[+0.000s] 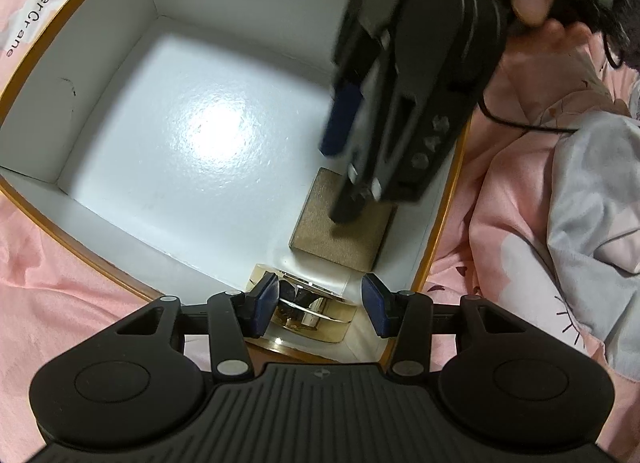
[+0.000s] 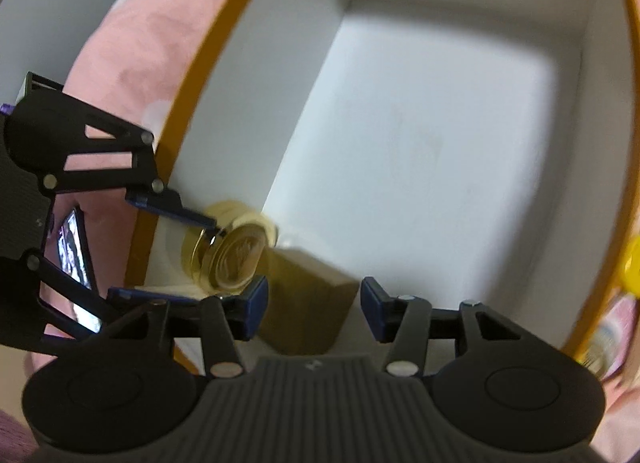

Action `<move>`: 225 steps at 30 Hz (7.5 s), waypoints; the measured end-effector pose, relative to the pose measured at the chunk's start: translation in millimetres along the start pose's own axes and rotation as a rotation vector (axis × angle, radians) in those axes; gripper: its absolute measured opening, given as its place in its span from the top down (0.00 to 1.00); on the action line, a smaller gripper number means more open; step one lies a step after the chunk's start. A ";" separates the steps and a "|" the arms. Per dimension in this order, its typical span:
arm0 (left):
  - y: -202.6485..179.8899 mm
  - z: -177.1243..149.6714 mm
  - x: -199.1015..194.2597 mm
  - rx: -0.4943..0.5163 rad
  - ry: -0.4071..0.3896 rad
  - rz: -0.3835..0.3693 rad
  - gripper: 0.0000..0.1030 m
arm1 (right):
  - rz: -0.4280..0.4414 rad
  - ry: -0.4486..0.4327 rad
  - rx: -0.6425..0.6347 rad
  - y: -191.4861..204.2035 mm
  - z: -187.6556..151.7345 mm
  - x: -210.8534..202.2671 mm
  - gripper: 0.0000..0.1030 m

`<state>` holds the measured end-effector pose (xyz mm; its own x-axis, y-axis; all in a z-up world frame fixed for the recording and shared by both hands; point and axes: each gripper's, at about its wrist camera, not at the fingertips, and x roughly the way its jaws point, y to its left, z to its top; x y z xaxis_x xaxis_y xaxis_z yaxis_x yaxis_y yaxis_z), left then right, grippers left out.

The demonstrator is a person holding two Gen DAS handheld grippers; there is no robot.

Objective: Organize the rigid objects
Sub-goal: 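Withdraw both tools from the orange box back toward the pile, then grasp the white calligraphy box with cloth pouch with the left tool while the right tool approaches the clear cup, then grasp the clear cup with pink sponge with the right tool while the left tool lifts the white box, then carry the white box in the left tool and the cup in the right tool over the orange box, then lower the white calligraphy box into the orange box and open the left tool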

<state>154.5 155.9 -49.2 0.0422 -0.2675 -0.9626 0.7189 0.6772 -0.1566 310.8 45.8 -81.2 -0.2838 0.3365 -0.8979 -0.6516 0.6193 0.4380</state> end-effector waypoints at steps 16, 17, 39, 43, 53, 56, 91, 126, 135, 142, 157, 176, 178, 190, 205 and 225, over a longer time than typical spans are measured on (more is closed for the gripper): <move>-1.2 3.1 -2.4 -0.004 0.001 0.007 0.47 | 0.105 0.021 0.090 -5.5 -11.7 33.6 0.74; -2.6 3.8 -3.1 -0.002 -0.004 0.007 0.47 | 0.095 0.014 0.082 -5.0 -14.2 30.7 0.73; -69.7 51.6 -52.7 -0.015 -0.428 0.169 0.47 | -0.196 -0.614 -0.062 -12.5 -109.4 -110.3 0.57; -85.3 70.0 -50.5 -0.024 -0.502 0.209 0.47 | -0.346 -0.764 0.020 -39.1 -136.0 -127.2 0.48; -91.9 136.2 -14.0 0.021 -0.452 0.155 0.46 | -0.528 -0.818 0.238 -125.3 -194.1 -117.7 0.36; -88.5 158.3 1.8 -0.009 -0.414 0.151 0.46 | -0.454 -0.780 0.295 -148.0 -198.0 -109.2 0.36; -42.3 224.6 130.2 -0.782 -0.438 0.019 0.51 | -0.307 -0.805 0.496 -256.4 -202.2 -73.7 0.87; -28.3 211.7 43.1 -0.622 -0.524 0.213 0.70 | -0.605 -0.747 0.001 -187.5 -156.8 -107.1 0.29; 0.0 209.6 42.5 -0.589 -0.480 0.191 0.70 | -0.832 -0.546 -0.300 -179.4 -115.1 -74.6 0.29; 10.0 205.2 46.4 -0.597 -0.475 0.178 0.70 | -0.899 -0.481 -0.339 -185.3 -92.9 -61.1 0.35; -10.5 192.0 3.4 -0.533 -0.585 0.133 0.70 | -0.835 -0.589 -0.211 -158.3 -112.6 -109.0 0.36; 26.6 54.5 -64.7 -0.711 -0.434 0.194 0.70 | -0.219 -0.780 -0.371 -9.2 -94.3 -151.7 0.36; 36.4 42.3 -50.1 -0.747 -0.375 0.174 0.70 | -0.211 -0.745 -0.408 3.6 -85.1 -135.9 0.36; 68.1 26.6 12.9 -0.835 -0.224 0.073 0.70 | -0.191 -0.589 -0.369 6.3 -35.5 -75.1 0.36; 85.7 46.2 30.2 -0.788 -0.144 0.189 0.63 | -0.233 -0.551 -0.377 3.0 -27.7 -64.4 0.36; 72.6 22.9 -1.9 -0.703 -0.124 0.416 0.83 | -0.230 -0.476 -0.442 20.8 -15.6 -37.0 0.36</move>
<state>222.5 189.9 -53.7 0.3150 0.0543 -0.9475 0.0272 0.9974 0.0662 296.8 35.2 -39.5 0.1699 0.5691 -0.8045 -0.9126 0.3989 0.0894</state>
